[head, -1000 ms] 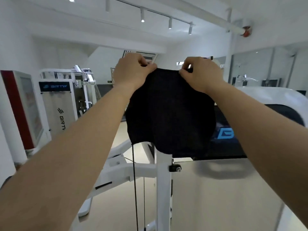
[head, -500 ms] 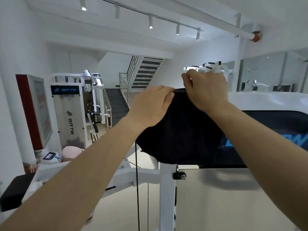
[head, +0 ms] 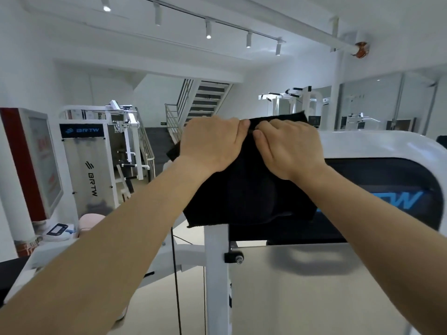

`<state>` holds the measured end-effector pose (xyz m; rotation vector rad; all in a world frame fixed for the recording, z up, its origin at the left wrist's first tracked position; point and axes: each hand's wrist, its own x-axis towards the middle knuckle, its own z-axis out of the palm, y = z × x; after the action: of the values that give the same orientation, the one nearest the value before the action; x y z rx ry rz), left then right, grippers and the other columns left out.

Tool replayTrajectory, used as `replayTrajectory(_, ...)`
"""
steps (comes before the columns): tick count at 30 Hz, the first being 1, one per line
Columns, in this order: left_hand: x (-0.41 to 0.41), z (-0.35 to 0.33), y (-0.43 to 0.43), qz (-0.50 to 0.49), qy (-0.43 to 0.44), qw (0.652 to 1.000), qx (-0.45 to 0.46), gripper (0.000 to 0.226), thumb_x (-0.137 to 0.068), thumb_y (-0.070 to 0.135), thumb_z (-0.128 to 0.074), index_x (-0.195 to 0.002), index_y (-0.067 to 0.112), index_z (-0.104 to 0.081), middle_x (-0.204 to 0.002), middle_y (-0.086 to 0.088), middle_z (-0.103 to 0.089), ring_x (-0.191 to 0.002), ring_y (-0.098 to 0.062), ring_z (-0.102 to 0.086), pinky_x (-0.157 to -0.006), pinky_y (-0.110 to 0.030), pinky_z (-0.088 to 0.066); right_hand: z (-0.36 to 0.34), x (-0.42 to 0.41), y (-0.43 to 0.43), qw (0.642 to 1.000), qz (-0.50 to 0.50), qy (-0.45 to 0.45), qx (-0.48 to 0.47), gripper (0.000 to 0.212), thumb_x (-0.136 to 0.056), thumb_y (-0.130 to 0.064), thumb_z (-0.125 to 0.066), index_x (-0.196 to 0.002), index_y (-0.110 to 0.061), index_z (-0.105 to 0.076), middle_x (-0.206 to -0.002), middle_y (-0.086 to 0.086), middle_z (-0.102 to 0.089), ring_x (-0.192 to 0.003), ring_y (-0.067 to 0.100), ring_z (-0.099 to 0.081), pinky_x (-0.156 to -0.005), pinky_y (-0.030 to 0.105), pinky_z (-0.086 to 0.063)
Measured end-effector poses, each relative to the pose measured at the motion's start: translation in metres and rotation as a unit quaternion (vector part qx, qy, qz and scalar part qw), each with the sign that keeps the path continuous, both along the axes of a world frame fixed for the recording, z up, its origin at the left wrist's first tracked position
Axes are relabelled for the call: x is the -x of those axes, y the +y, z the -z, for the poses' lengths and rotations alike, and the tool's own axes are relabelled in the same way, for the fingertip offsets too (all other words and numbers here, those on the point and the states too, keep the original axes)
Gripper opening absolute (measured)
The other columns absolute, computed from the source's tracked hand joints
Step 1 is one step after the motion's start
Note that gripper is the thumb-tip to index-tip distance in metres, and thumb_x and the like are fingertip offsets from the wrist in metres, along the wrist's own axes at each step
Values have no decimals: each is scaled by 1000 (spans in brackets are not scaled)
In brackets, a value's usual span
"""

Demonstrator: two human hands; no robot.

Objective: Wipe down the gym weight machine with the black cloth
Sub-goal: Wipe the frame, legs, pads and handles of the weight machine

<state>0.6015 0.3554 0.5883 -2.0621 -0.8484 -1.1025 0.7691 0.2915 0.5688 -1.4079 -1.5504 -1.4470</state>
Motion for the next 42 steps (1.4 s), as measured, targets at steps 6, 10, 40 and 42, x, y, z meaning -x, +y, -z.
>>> replayTrajectory(6,-78,-1,-32,20,50,998,-33,61,-105,54,-12,-84,22,-59,-75,-1,-62,-64,-26,-53,-59,-35,-28,1,-77,-35,999,29,28,-13,40,-102,-36,-32,-79,-14,-57,-68,3,-58,-62,31,-56,-59,31,-27)
replayTrajectory(10,-117,-2,-48,38,70,995,-53,57,-107,49,-14,-87,22,-59,-63,4,-46,-56,-20,-43,-55,-34,-24,4,-121,-54,998,41,49,-1,44,-103,-38,-28,-92,-15,-65,-78,3,-63,-72,30,-59,-64,36,-38)
replayTrajectory(40,-10,11,1,13,-30,996,-84,52,-105,39,-24,-73,21,-60,-63,1,-62,-53,-23,-54,-51,-31,-25,-1,-2,1,1000,-24,2,-15,38,-101,-35,-35,-70,-20,-50,-62,-2,-56,-54,23,-52,-55,31,-29)
replayTrajectory(42,-23,11,-4,21,-17,997,-78,51,-105,40,-23,-77,21,-61,-67,2,-64,-55,-23,-56,-51,-31,-27,1,-14,-4,999,-15,15,-24,38,-101,-34,-36,-72,-18,-55,-65,-1,-58,-59,25,-55,-59,33,-33)
